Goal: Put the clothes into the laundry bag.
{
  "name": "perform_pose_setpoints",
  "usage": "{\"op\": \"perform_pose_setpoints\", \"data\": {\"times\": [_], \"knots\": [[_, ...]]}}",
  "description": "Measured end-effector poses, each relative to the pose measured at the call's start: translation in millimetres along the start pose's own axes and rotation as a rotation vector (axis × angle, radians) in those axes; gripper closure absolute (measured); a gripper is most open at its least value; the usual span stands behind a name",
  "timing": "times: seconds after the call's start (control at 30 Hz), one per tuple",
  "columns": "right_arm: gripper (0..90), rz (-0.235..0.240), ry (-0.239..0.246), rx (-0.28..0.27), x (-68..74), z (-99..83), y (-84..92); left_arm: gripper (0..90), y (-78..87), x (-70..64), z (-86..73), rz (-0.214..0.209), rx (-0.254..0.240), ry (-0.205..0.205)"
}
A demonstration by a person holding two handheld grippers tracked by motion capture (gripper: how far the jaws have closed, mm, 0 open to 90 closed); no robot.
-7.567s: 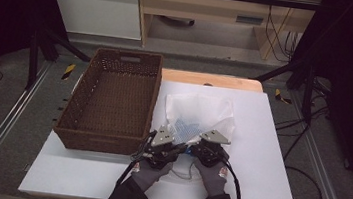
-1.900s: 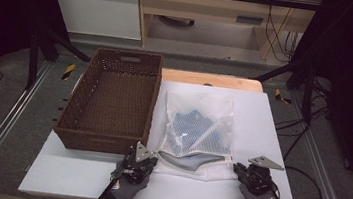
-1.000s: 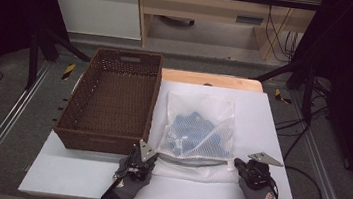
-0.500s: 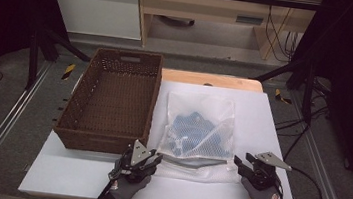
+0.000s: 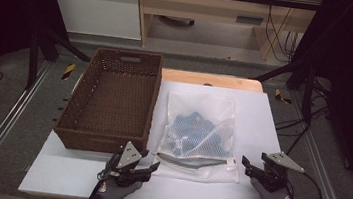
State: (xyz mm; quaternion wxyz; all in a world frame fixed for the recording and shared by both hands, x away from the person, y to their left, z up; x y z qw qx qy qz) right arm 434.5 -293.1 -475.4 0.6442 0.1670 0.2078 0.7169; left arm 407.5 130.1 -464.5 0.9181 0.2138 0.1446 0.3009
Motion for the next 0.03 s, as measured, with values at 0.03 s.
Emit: {"op": "perform_pose_setpoints", "data": {"times": [0.03], "knots": [[24.0, 0.001, -0.001, 0.002, -1.4, -0.1, 0.5, 41.2, 1.9, 0.9, -0.8, 0.005, 0.003, 0.0]]}}
Point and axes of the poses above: each handheld gripper's, and its own axes: y roughly backward along the jaws, z roughly out of its top, x roughly to its left, the point moved 1 cm from there along -y, roughly forward along the jaws, and after that the axes turned 10 degrees about -z, right-handed, at the moved point
